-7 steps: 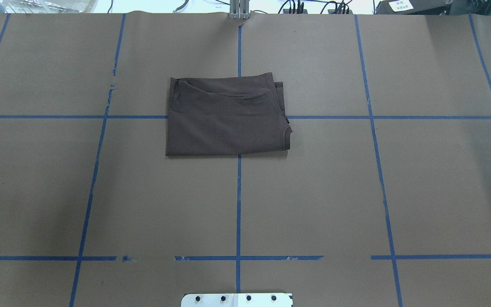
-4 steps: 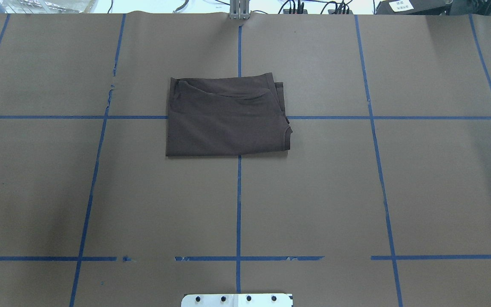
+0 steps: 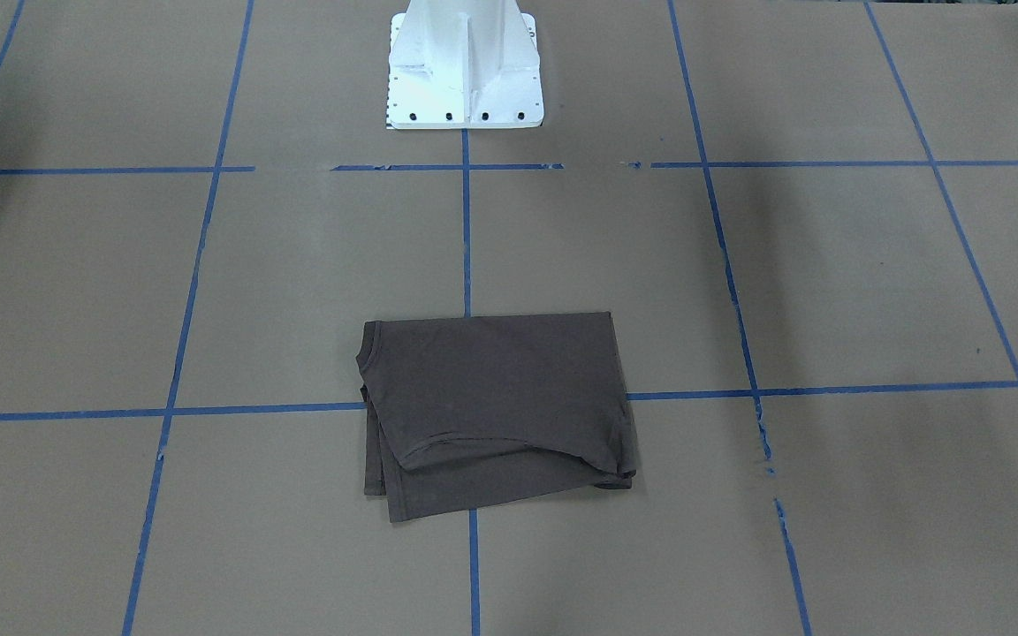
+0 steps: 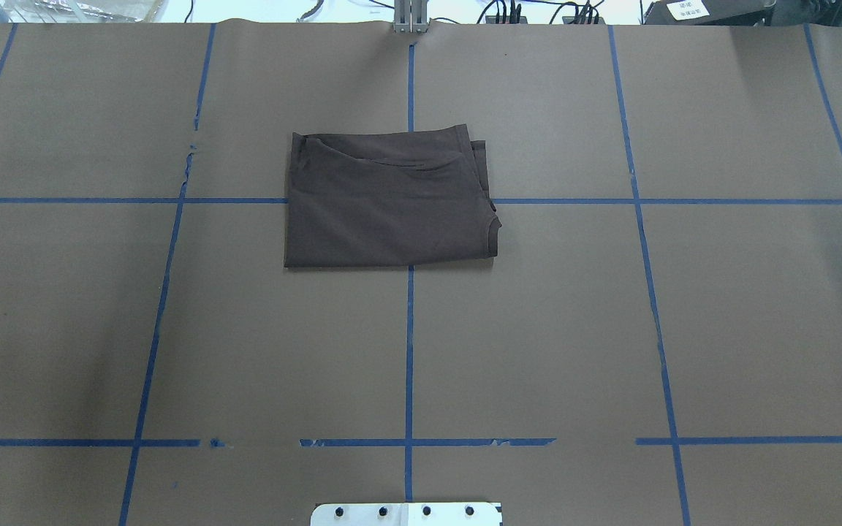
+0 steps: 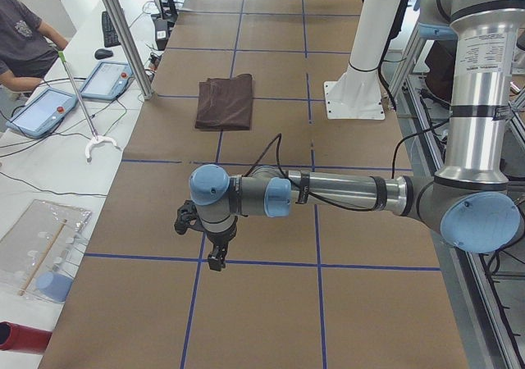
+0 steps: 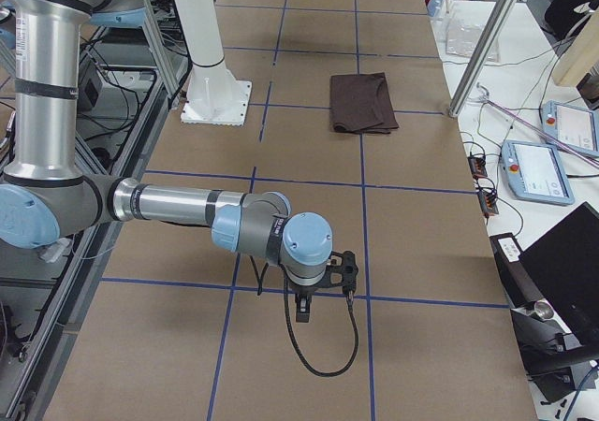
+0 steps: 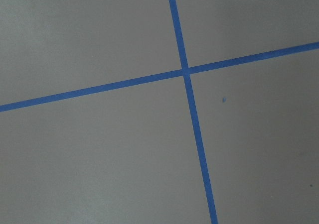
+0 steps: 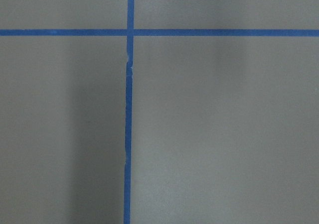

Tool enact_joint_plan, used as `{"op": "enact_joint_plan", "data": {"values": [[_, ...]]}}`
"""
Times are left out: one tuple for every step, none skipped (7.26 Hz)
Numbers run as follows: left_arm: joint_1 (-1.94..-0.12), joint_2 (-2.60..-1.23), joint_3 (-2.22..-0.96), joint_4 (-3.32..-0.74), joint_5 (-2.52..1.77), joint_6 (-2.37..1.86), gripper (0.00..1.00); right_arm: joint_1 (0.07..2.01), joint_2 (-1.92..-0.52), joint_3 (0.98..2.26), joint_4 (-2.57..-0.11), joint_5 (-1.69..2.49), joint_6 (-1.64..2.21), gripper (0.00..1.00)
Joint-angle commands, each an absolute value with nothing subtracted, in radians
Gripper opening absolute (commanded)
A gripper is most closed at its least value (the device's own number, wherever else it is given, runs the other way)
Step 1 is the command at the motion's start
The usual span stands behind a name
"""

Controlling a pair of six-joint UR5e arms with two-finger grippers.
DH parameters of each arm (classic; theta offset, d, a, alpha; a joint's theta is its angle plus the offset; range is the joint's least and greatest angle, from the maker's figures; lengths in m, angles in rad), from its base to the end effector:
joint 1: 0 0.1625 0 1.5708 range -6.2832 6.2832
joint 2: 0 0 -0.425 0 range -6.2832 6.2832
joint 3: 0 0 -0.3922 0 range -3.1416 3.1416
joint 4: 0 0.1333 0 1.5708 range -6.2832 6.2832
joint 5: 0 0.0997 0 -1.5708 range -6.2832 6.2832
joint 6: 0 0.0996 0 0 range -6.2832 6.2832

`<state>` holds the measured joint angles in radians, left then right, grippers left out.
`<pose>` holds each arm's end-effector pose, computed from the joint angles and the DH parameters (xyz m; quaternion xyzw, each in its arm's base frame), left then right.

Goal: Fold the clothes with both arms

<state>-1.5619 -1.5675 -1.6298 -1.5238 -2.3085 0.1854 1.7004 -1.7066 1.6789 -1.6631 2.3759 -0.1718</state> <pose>-0.0619 -0.4911 0.6385 0.0358 0.3588 0.0920 0.9282 0.1159 -0.4137 0.6749 0.0042 -0.3949 0.0041 0.9187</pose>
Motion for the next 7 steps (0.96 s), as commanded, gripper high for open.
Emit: {"op": "enact_joint_plan", "data": {"values": [[-1.562,-1.568,-1.631,-1.537,-2.307,0.186,1.0,1.648,-1.704,1.667,-1.533,2.375,-0.005,1.0],[-1.562,-1.568,-1.629,-1.537,-2.306,0.186,1.0,1.617,-1.703,1.667,-1.517,2.376,0.033,1.0],[-1.562,-1.568,-1.629,-1.537,-2.306,0.186,1.0,1.615,-1.701,1.674,-1.513,2.376,0.032,1.0],[-1.562,-1.568,-1.629,-1.537,-2.306,0.186,1.0,1.615,-1.7,1.681,-1.513,2.379,0.032,1.0],[-1.562,-1.568,-1.629,-1.537,-2.306,0.186,1.0,1.615,-1.698,1.681,-1.513,2.379,0.032,1.0],[-1.562,-1.566,-1.629,-1.537,-2.306,0.184,1.0,1.615,-1.698,1.681,-1.513,2.379,0.031,1.0],[-1.562,-1.566,-1.629,-1.536,-2.306,0.176,1.0,1.615,-1.698,1.681,-1.513,2.379,0.028,1.0]]}}
